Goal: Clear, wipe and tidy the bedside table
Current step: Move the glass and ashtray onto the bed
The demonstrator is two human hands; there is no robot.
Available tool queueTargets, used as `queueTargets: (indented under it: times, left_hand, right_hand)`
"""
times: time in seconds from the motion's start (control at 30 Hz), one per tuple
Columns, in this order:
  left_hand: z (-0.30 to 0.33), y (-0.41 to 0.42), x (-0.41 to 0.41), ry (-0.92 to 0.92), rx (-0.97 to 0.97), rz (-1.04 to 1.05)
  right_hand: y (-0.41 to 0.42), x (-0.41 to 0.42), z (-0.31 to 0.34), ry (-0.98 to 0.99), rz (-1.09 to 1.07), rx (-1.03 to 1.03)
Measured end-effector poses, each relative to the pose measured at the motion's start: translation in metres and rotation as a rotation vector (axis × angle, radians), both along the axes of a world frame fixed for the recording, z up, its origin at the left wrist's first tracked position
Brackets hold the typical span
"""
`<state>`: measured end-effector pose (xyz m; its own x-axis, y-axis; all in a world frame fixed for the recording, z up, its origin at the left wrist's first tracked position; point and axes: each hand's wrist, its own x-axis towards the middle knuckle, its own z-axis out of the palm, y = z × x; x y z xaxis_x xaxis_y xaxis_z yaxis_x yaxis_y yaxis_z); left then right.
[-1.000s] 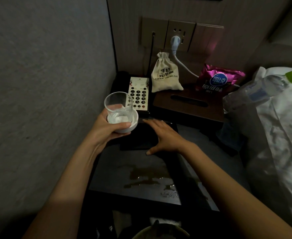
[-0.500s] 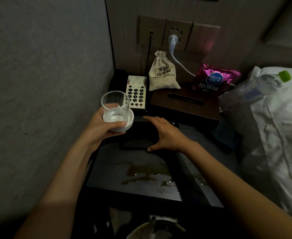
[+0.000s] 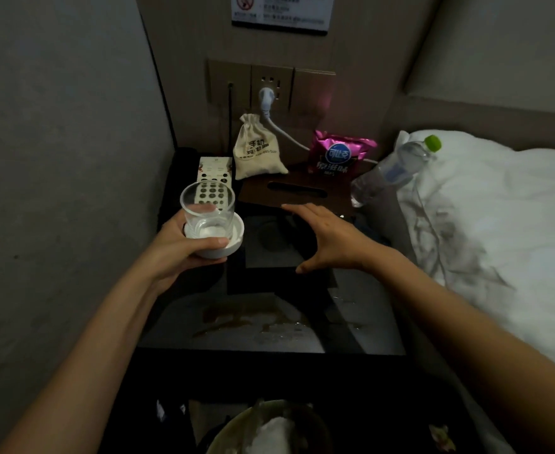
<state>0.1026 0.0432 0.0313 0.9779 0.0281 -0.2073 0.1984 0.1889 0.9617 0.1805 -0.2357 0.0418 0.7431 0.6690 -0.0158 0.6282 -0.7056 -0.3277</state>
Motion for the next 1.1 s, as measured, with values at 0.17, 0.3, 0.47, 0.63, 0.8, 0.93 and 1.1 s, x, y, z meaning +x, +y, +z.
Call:
queueTargets:
  times: [0.17, 0.3, 0.47, 0.63, 0.8, 0.93, 1.1]
  left_hand:
    - [0.038, -0.042, 0.001, -0.038, 0.035, -0.070]
    - [0.066, -0.090, 0.002, -0.064, 0.022, -0.153]
    - [0.087, -0.159, 0.004, -0.073, -0.001, -0.256]
    - [0.091, -0.233, 0.004, -0.059, -0.033, -0.355]
    - [0.085, -0.309, -0.002, -0.030, -0.068, -0.451]
    - [0.074, -0.361, -0.008, 0.002, -0.085, -0.496]
    - [0.064, -0.407, -0.011, -0.016, -0.030, -0.491]
  right_hand:
    - [-0.048, -0.012, 0.043, -0.071, -0.044, -0.017]
    - [-0.093, -0.025, 0.075, -0.113, -0.111, -0.060]
    - [-0.161, -0.045, 0.104, -0.108, -0.222, -0.096]
    - [-0.235, -0.066, 0.127, -0.068, -0.340, -0.175]
    - [-0.307, -0.087, 0.133, 0.021, -0.453, -0.232]
    - [-0.354, -0.100, 0.129, 0.080, -0.523, -0.278]
    - [-0.400, -0.114, 0.122, 0.113, -0.584, -0.350]
